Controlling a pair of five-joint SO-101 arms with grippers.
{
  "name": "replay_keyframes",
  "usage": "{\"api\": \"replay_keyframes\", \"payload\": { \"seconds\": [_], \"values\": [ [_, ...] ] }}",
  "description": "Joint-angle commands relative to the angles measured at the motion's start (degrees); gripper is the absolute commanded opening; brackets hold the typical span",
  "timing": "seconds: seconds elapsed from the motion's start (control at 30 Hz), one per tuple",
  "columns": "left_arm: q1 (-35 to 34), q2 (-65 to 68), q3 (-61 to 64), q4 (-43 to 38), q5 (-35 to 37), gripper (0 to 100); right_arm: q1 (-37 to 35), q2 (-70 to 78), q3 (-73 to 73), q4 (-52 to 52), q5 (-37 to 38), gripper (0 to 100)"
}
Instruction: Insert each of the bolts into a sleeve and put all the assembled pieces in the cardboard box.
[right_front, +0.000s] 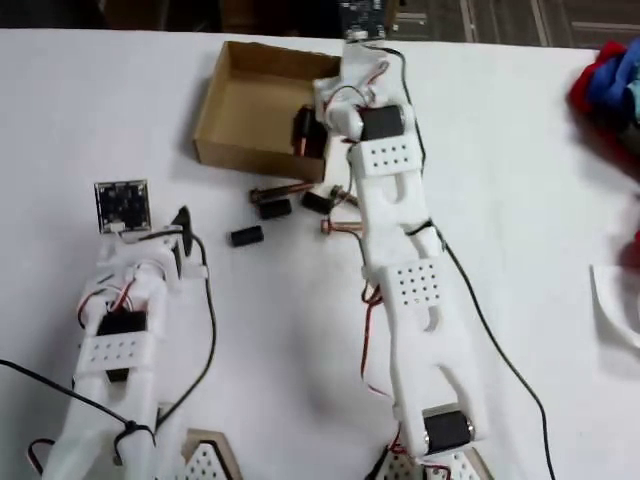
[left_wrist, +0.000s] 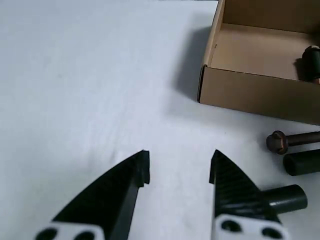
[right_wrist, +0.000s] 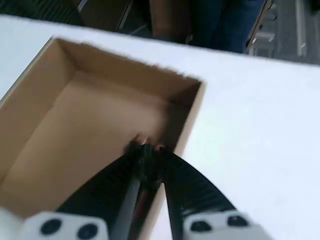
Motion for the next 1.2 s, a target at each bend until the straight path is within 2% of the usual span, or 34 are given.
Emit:
{"api": "replay_keyframes", "payload": {
  "seconds": [0.0,0.1,0.4,0.6,1.17],
  "values": [
    [-0.35,-0.88,-0.13,-1.41,0.18,21,-2.77,-4.88,-2.29,7.52,0.53,2.1],
    [-0.35,-0.88,-0.13,-1.41,0.18,21,-3.3,-4.53,-1.76,11.3,0.53,2.1],
    [-0.35,-0.97,-0.13,-1.32,0.18,21,-1.1,-0.48,-2.46,11.38,0.53,2.6],
    [-0.35,-0.97,-0.13,-1.41,0.18,21,-1.01,1.54,-2.46,11.74,0.53,13.4],
    [-0.44,-0.97,-0.13,-1.41,0.18,21,1.19,1.89,-2.29,9.01,0.62,10.2]
  ]
}}
